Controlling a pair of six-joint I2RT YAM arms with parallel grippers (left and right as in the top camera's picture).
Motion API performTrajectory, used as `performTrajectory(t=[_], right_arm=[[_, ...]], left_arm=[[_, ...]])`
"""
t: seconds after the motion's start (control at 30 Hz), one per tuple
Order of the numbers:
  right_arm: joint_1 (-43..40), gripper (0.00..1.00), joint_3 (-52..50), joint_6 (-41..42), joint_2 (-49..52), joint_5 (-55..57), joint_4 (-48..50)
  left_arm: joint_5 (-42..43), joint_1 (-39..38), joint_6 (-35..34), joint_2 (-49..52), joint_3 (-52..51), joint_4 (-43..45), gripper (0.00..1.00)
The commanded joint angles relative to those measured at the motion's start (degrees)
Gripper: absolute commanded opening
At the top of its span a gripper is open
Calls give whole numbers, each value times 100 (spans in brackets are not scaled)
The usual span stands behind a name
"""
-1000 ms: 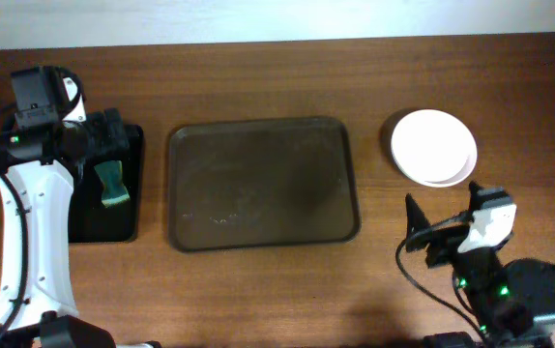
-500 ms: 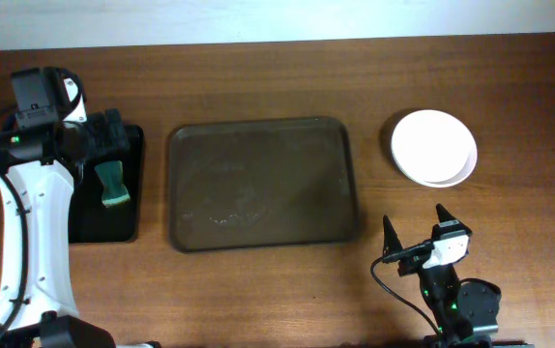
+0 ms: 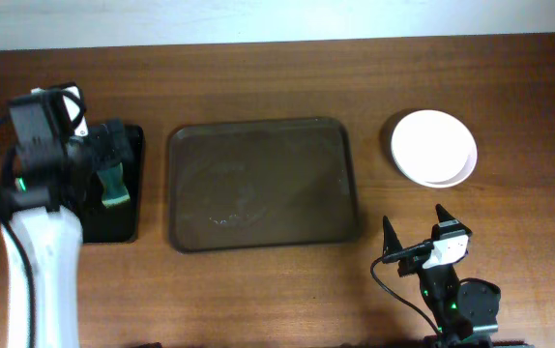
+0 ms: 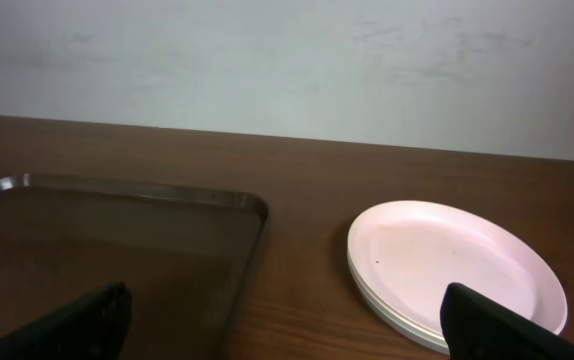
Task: Clean dirty plates on tray and stack at the side
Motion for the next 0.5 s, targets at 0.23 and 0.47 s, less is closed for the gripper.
performTrajectory(t=[0.23, 0.47], right_arm=[[-17, 98, -39, -37, 7, 50, -22], [-17, 98, -39, -37, 9, 50, -22]], left_arm=[[601, -682, 50, -5978, -6345, 4197, 99], [955, -688, 1049, -7877, -7578, 4127, 99]])
